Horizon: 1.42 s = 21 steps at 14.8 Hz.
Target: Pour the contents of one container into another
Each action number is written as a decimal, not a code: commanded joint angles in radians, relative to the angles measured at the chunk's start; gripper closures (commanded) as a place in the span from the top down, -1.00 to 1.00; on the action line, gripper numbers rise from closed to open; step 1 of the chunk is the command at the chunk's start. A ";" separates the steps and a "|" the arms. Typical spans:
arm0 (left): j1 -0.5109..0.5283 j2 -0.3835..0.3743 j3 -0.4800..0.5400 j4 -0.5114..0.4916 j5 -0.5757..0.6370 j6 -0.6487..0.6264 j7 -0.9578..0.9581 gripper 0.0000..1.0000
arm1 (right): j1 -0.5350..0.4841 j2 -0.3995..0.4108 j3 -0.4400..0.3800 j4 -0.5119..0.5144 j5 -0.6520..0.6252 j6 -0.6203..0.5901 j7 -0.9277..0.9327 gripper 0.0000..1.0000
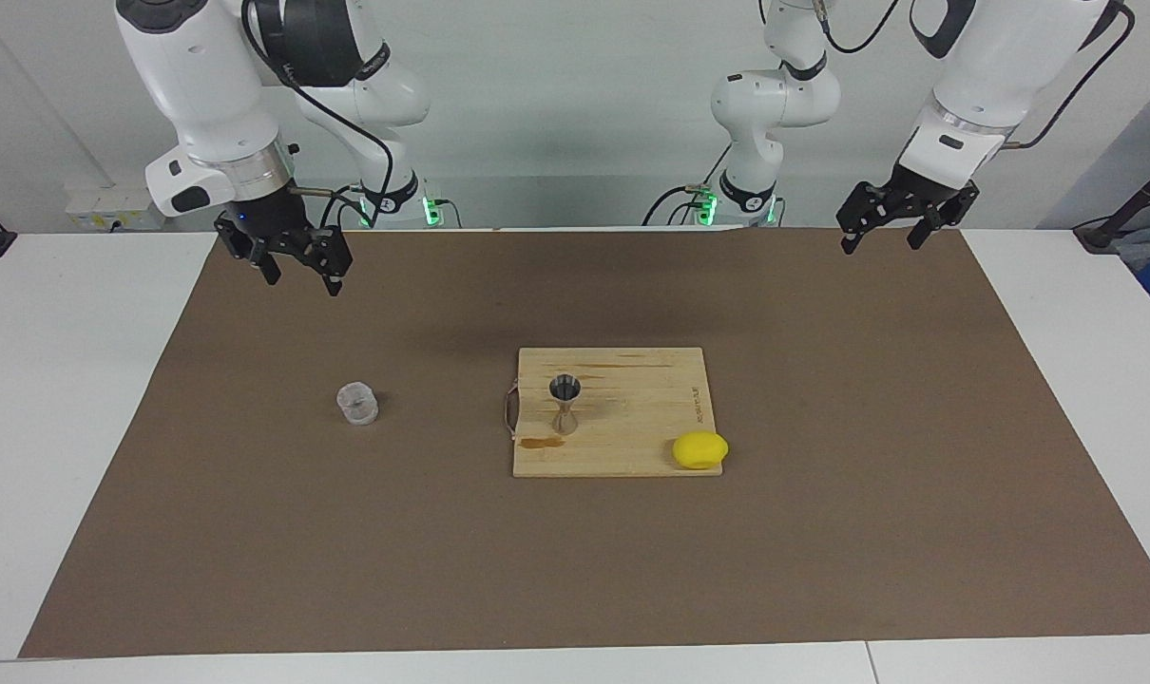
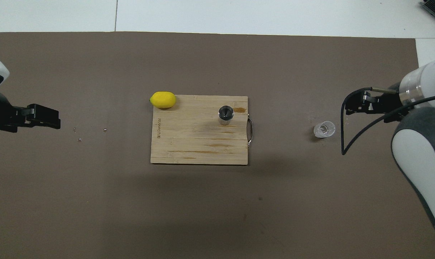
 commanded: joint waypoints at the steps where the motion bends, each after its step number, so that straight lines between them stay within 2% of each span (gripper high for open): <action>1: 0.016 -0.021 -0.007 -0.015 -0.011 -0.002 0.004 1.00 | -0.017 -0.033 0.005 -0.028 0.001 0.001 0.009 0.98; 7: 0.014 -0.021 -0.007 -0.015 -0.010 -0.002 0.004 1.00 | -0.017 -0.007 0.005 0.050 0.005 -0.070 -0.001 0.99; 14: 0.016 -0.021 -0.007 -0.015 -0.011 -0.002 0.004 1.00 | -0.009 -0.015 0.005 0.053 0.027 -0.145 -0.062 0.99; 21: 0.016 -0.021 -0.007 -0.015 -0.011 -0.002 0.004 1.00 | -0.008 -0.032 0.003 0.018 0.045 -0.128 -0.059 0.99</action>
